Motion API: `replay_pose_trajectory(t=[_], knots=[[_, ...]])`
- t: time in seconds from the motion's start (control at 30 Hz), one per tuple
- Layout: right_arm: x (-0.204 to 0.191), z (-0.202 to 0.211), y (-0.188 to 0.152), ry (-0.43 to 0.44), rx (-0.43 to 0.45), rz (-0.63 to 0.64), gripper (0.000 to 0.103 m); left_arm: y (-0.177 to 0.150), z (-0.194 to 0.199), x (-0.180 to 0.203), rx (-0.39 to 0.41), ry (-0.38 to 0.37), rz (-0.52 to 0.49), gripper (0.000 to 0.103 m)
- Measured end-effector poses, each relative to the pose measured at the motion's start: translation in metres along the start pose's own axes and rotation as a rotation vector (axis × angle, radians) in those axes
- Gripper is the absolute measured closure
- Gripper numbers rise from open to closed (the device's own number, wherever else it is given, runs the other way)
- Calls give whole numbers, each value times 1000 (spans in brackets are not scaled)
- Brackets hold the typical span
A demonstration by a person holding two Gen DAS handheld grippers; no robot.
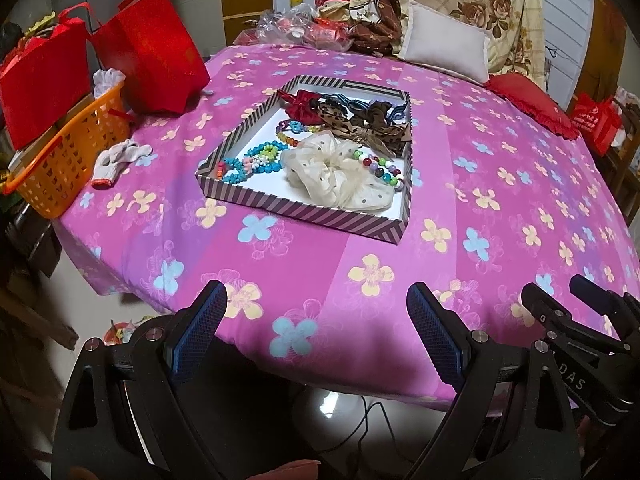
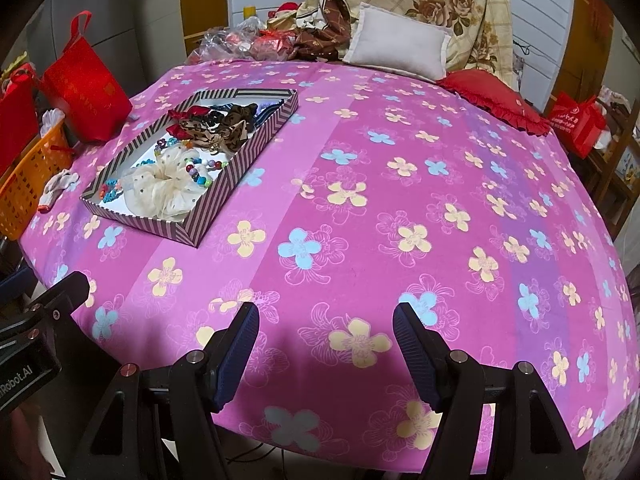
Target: Organize jewelry
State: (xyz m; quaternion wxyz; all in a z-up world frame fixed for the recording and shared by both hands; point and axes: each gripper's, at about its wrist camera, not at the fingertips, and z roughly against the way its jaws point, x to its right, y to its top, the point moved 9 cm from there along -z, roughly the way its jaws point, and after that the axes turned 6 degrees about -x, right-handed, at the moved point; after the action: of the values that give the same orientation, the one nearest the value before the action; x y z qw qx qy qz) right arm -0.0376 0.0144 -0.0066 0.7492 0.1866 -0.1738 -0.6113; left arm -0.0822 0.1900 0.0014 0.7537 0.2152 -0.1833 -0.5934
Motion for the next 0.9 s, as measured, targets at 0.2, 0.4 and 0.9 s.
replay_pose_trajectory(t=[0.2,0.4,0.9], knots=[[-2,0,-1,-1,-3,9,36,-1,-2,-2,-12,2,6,12],[-3,0,-1,-1,-6,10,36,-1,-3,-2,-13,-1,7,12],[-4,-1,-1,-2,-7,10,36,-2,-5,-3,-8,-1,15,12]])
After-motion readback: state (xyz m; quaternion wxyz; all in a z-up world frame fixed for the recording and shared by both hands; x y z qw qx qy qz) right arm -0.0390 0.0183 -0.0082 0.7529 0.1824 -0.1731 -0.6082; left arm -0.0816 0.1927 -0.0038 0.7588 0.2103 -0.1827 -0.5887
